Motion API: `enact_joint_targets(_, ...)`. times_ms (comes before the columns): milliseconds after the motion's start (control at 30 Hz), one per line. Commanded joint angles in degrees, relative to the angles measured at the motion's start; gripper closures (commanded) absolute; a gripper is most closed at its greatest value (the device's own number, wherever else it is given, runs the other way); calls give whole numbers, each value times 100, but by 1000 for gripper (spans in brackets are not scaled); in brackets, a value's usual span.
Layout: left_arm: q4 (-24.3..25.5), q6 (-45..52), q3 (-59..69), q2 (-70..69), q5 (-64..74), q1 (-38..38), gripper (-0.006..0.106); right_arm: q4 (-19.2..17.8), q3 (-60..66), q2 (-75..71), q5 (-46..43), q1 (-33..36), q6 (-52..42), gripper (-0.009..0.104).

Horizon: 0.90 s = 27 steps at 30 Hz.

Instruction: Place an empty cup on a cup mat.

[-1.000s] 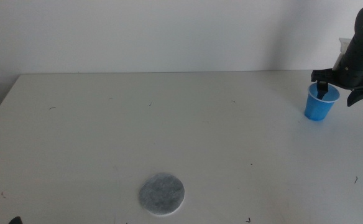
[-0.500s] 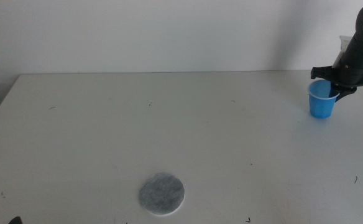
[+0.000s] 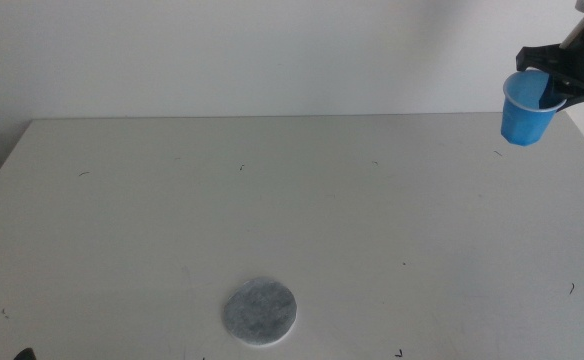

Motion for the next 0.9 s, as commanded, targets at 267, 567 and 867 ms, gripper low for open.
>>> enact_joint_targets(267, 6, -21, -34, -69, -381, 6, -5, 12, 1041, -1645, -296, 974, -97, 96)
enact_joint_targets(567, 6, -21, -34, -69, -381, 6, -5, -47, 1226, -1706, -362, 2549, 123, 96)
enact_joint_targets(867, 6, -21, -34, -69, -381, 6, -5, -72, 1401, -1597, -835, 3689, 389, 96)
